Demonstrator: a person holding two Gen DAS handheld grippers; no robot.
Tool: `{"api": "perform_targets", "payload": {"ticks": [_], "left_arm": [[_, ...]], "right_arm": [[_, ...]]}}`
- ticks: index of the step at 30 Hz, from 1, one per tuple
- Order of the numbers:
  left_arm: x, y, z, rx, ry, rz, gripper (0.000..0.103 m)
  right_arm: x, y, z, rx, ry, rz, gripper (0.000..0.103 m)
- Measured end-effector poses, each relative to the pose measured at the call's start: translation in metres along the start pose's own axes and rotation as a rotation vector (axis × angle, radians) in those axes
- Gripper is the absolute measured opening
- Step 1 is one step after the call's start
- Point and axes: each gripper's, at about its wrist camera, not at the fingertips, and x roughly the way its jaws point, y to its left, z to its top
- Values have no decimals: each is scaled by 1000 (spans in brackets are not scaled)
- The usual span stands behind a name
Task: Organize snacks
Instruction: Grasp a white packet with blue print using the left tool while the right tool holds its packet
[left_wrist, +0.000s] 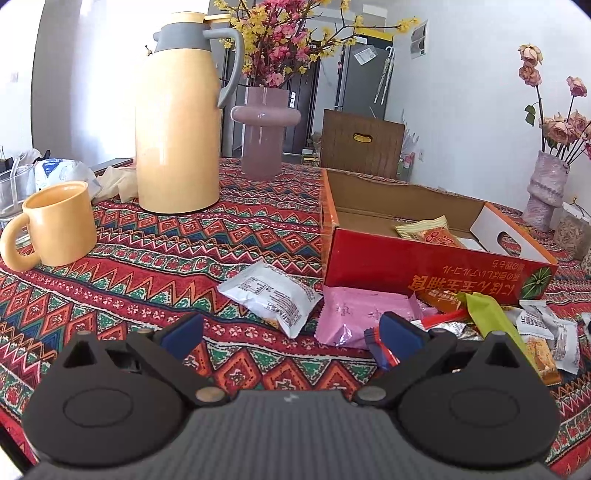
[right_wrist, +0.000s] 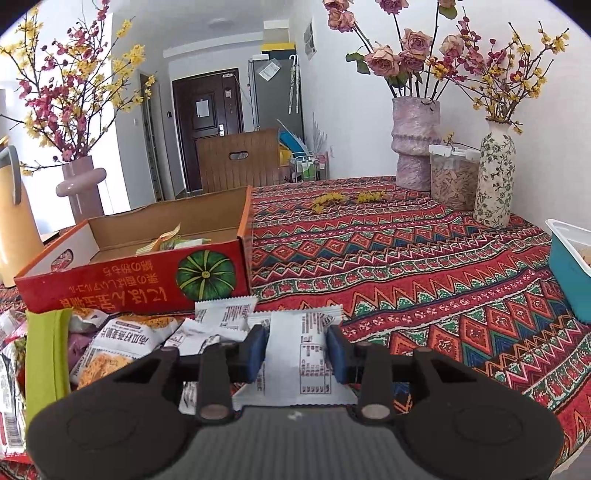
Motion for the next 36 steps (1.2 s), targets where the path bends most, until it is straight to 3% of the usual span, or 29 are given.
{"api": "perform_targets", "payload": {"ticks": [12, 20, 30, 33, 36], "left_arm": [[42, 4, 20, 172, 44, 102, 103], [69, -3, 25, 297, 86, 87, 103], [87, -1, 30, 286, 123, 40, 101], [88, 1, 30, 283, 127, 28, 96], [91, 4, 30, 273, 155, 17, 74]], "right_arm": [[-1, -3, 3, 23, -18, -10, 36], [4, -3, 3, 39, -17, -13, 36], [12, -9, 1, 60, -4, -11, 36], [13, -9, 1, 62, -2, -8, 36], [15, -9, 1, 63, 1, -5, 36]]}}
